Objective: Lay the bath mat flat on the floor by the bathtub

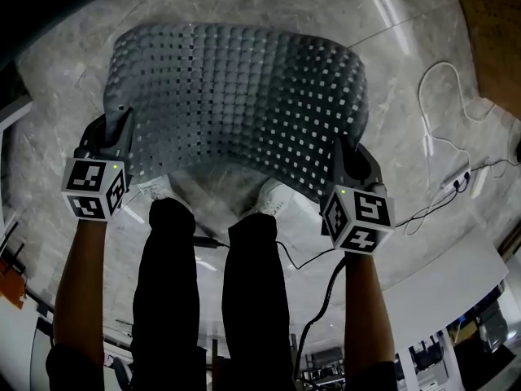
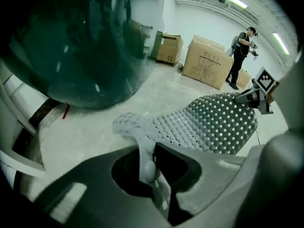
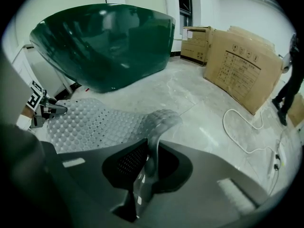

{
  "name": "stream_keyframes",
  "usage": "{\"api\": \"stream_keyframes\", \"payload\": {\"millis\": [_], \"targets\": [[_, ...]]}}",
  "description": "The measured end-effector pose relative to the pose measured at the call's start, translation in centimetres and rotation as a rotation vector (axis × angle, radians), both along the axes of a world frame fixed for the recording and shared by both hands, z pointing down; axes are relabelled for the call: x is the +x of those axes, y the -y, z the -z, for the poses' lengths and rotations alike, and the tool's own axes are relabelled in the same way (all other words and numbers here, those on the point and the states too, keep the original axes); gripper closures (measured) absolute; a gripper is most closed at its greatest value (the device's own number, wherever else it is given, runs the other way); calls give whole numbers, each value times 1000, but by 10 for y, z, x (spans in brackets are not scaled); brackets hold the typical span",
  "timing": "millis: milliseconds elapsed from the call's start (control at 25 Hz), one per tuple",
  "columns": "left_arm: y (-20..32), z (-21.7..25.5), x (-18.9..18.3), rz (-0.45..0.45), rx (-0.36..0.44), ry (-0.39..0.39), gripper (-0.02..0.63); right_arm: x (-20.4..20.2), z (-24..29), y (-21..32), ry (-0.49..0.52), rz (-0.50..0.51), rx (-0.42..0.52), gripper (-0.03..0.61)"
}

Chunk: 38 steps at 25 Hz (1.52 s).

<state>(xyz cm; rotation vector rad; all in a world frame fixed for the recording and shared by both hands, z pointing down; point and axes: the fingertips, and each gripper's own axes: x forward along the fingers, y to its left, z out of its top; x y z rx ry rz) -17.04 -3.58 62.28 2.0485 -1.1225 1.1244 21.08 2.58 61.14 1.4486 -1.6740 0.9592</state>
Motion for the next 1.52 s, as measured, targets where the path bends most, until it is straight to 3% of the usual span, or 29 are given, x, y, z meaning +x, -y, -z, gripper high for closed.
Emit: {"api": "stream_keyframes", "payload": {"millis": [1520], "targets": [[6, -82, -47, 30, -17, 107, 583, 57, -96, -34, -61, -139, -132, 520]]}}
